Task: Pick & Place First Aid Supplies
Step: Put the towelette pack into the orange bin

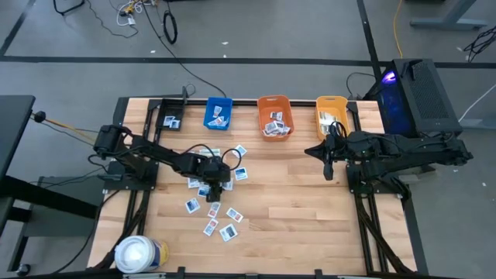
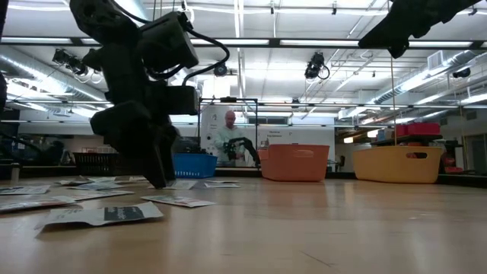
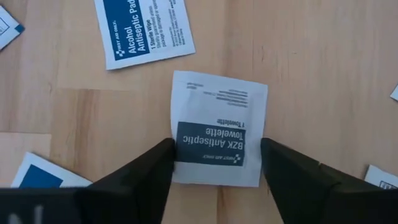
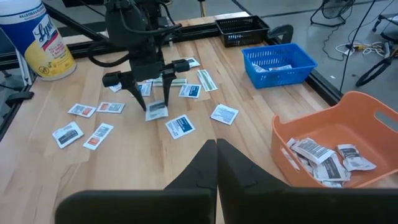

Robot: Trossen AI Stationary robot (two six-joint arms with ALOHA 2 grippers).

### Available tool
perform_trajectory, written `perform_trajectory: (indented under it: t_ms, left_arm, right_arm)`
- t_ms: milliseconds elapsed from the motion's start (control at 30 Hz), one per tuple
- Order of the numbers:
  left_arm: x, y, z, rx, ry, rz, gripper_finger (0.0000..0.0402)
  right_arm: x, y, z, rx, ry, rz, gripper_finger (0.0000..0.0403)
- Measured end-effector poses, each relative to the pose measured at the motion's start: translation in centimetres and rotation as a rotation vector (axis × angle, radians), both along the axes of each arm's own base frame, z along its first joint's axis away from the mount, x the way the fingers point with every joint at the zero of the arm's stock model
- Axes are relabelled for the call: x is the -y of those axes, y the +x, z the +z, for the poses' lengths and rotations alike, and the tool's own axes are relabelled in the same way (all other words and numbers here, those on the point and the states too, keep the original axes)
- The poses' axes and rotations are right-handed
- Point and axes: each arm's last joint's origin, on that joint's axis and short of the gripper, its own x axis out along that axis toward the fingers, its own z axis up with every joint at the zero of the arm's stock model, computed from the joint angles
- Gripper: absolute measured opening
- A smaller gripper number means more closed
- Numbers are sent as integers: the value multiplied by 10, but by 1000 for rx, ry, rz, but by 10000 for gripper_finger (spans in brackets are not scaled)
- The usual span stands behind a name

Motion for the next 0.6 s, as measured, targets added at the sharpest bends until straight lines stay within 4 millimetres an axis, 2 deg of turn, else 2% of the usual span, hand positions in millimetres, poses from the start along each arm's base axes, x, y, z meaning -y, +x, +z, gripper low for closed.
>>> perform_trajectory:
  t_ms: [200, 600]
  left_arm:
    - [1, 5, 5, 8, 38, -41, 216]
    - [-4, 16, 21, -19, 66, -43, 198]
  right_arm:
    - [0, 0, 0, 0, -1, -2, 4]
    - [0, 0, 0, 0, 0, -2, 4]
